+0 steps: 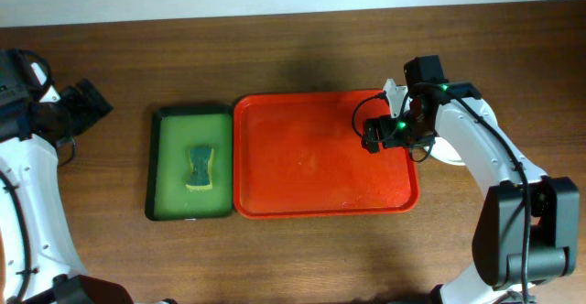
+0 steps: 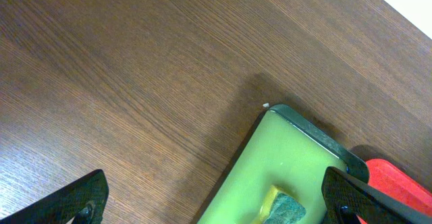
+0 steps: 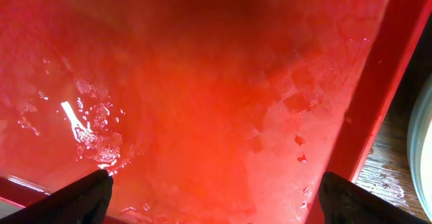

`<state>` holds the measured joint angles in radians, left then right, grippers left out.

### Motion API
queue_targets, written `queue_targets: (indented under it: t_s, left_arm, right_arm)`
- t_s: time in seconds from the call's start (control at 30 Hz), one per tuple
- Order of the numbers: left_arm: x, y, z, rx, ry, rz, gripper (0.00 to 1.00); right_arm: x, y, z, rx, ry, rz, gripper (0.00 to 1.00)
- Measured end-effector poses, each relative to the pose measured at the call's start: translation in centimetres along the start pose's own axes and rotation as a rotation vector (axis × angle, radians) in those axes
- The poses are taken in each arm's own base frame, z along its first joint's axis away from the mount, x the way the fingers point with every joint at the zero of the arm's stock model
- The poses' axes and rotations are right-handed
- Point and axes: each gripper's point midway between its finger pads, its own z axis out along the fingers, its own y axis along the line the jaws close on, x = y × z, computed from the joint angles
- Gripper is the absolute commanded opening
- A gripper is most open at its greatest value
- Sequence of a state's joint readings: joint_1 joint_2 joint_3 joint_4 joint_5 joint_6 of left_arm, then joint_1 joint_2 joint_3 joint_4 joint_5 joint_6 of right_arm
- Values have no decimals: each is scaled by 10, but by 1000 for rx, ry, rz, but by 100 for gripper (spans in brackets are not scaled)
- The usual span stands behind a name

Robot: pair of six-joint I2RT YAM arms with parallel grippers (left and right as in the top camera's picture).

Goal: Clean dirty plates on tray and stack at the side

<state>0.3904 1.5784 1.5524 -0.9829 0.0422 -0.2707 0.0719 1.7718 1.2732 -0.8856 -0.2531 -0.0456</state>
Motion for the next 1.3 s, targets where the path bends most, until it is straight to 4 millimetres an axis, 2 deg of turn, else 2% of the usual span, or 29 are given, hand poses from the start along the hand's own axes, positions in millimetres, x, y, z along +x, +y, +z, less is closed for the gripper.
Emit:
queue_targets:
  t_s: [0.53, 0.6, 0.67, 0.7, 0.77, 0.83, 0.9, 0.97, 1.0, 1.07, 1.13, 1.2, 1.3]
  left_arm:
    - [0, 0, 0, 0, 0, 0, 99]
    - [0, 0, 0, 0, 0, 0, 99]
    - [0, 0, 0, 0, 0, 0, 99]
    - [0, 0, 0, 0, 1, 0, 99]
    - [0, 0, 0, 0, 0, 0, 99]
    - [0, 0, 0, 0, 0, 0, 99]
    - [0, 0, 0, 0, 1, 0, 99]
    - [0, 0, 0, 0, 1, 0, 99]
    - [0, 0, 0, 0, 0, 0, 99]
    - [0, 0, 0, 0, 0, 0, 99]
    - [0, 0, 0, 0, 1, 0, 99]
    - [0, 0, 0, -1, 0, 0, 99]
    - [0, 0, 0, 0, 0, 0, 99]
  right_arm:
    - [-1, 4, -4, -1, -12, -14, 98]
    - [-7, 19, -25, -3, -74, -56, 98]
    - [-13, 51, -75, -16, -224, -146, 98]
    - [-13, 59, -88, -20, -260, -169, 98]
    - [-8, 83, -133, -36, -391, -236, 98]
    - [4, 98, -190, -44, -561, -284, 98]
    - [22, 107, -238, -47, -709, -319, 98]
    - [37, 112, -266, -49, -800, -339, 98]
    - [52, 115, -286, -51, -868, -354, 98]
    - [73, 118, -307, -53, -959, -373, 98]
    - [105, 116, -317, -49, -1046, -391, 98]
    - [129, 110, -311, -34, -1126, -409, 98]
    - [142, 106, -305, -27, -1320, -446, 98]
